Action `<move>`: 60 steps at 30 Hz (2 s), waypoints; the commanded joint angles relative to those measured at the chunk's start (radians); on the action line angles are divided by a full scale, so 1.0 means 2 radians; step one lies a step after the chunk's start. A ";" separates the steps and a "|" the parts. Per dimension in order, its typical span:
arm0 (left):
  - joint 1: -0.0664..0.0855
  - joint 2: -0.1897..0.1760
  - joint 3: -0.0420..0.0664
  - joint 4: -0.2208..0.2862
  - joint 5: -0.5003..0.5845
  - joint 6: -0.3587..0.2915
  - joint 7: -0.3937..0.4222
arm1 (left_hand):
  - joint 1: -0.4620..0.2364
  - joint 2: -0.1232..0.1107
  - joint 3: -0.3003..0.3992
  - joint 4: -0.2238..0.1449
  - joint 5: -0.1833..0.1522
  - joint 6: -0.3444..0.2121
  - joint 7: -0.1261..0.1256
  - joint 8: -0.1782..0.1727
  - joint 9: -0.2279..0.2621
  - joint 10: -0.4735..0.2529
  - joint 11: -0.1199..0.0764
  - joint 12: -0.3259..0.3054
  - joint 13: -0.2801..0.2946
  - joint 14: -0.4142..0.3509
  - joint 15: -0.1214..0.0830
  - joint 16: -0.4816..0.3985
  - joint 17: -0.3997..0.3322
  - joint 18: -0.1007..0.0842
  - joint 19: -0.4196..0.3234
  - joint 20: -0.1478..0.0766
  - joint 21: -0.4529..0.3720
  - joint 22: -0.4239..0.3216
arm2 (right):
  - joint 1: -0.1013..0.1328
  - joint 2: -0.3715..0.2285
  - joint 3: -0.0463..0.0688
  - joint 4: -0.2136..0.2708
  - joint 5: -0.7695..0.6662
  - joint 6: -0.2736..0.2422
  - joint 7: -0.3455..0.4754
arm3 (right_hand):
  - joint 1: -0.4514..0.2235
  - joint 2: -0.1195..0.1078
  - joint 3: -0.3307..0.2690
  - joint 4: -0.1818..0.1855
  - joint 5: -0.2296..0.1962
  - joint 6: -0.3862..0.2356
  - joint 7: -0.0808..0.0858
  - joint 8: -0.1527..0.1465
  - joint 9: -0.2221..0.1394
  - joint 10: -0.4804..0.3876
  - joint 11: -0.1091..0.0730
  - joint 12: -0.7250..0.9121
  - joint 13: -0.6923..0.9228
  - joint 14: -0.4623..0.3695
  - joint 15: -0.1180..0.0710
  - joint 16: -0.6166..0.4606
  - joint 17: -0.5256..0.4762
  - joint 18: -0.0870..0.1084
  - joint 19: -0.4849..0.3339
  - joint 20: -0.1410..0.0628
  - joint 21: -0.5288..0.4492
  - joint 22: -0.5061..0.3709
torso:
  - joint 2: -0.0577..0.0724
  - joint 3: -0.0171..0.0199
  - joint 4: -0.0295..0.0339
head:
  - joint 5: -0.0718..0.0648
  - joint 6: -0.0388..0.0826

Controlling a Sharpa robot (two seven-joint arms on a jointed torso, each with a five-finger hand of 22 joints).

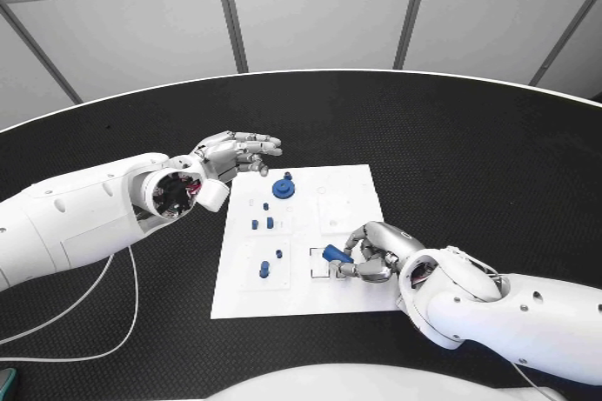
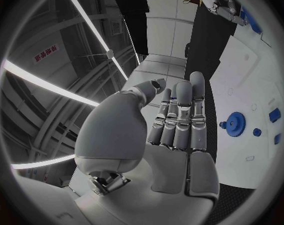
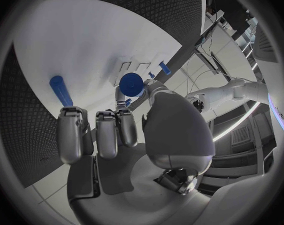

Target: Assemble the parts on the task board

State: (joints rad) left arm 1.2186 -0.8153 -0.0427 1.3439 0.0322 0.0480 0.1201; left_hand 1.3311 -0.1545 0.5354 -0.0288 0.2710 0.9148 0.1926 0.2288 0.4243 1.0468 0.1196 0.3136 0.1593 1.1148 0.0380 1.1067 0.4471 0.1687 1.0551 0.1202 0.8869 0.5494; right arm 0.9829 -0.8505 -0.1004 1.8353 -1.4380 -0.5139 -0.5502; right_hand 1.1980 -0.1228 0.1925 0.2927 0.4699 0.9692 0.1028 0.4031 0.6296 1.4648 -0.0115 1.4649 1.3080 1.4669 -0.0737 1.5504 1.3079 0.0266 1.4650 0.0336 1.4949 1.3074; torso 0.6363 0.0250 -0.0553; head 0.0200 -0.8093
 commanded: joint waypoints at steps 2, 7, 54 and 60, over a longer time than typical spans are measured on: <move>0.000 0.001 0.000 0.000 0.000 0.000 0.000 | -0.003 0.002 0.001 0.004 0.000 -0.003 0.000 -0.001 -0.001 -0.002 0.000 0.001 0.001 -0.003 0.000 0.000 -0.001 0.008 -0.003 0.001 -0.001 -0.001 | 0.000 0.016 0.000 -0.011 0.000 0.001 -0.001 | -0.013 -0.001 0.005 0.000 -0.002 0.036 -0.029 0.011 0.013 0.025 -0.008 0.002 0.090 0.049 -0.007 0.003 0.117 -0.006 0.045 -0.007 0.005 0.119 | 0.001 0.0005 -0.0002 | 0.002 0.000; 0.000 0.001 0.000 0.000 0.000 -0.001 0.000 | -0.004 0.002 0.000 0.005 0.000 -0.003 0.000 -0.001 -0.001 -0.003 0.000 0.002 0.001 -0.003 0.000 0.001 -0.001 0.008 -0.003 0.001 -0.002 -0.001 | 0.000 0.025 0.000 -0.017 0.000 0.001 0.000 | -0.015 0.000 0.008 -0.001 -0.001 0.042 -0.033 0.018 0.017 0.027 -0.011 0.003 0.092 0.049 -0.010 0.003 0.117 -0.006 0.046 -0.009 0.006 0.119 | 0.001 0.0009 -0.0005 | 0.004 0.001; 0.000 -0.003 0.000 0.003 0.000 -0.003 -0.002 | -0.003 0.002 0.000 0.005 0.000 -0.003 0.000 0.000 -0.001 -0.003 0.000 0.002 0.001 -0.003 0.000 0.001 -0.001 0.008 -0.002 0.001 -0.003 -0.002 | 0.000 0.028 0.001 -0.010 -0.002 0.021 0.000 | -0.123 0.016 -0.076 0.001 -0.167 0.035 -0.037 0.053 0.042 0.027 -0.015 -0.005 0.091 0.049 -0.014 0.004 0.120 -0.007 0.047 -0.013 0.010 0.122 | 0.001 0.0013 -0.0002 | 0.008 -0.006; 0.000 -0.004 0.000 0.003 0.000 -0.003 -0.002 | -0.003 0.002 0.000 0.005 0.000 -0.003 0.000 0.000 -0.001 -0.003 0.000 0.002 0.001 -0.003 0.000 0.001 -0.001 0.008 -0.002 0.001 -0.003 -0.002 | 0.000 0.015 0.001 0.010 -0.019 0.025 0.003 | -0.083 0.027 -0.076 -0.003 -0.135 0.034 -0.039 0.056 0.042 0.029 -0.016 -0.001 0.095 0.050 -0.014 0.006 0.123 -0.008 0.048 -0.014 0.015 0.124 | 0.001 0.0017 -0.0010 | 0.007 -0.006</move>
State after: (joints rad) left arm 1.2193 -0.8223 -0.0426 1.3496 0.0324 0.0415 0.1157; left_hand 1.3310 -0.1545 0.5356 -0.0234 0.2710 0.9148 0.1926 0.2289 0.4244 1.0469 0.1195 0.3136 0.1600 1.1148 0.0380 1.1067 0.4464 0.1687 1.0551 0.1201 0.8869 0.5473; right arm 0.9835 -0.8169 -0.0981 1.8509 -1.4732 -0.4661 -0.5442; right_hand 1.0208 -0.0688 0.0391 0.2882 0.1959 1.0428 0.0247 0.5111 0.7137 1.4649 -0.0396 1.4608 1.3074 1.4601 -0.1028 1.5563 1.3074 0.0273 1.4651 0.0122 1.5186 1.3073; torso 0.6389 0.0278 -0.0559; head 0.0346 -0.8211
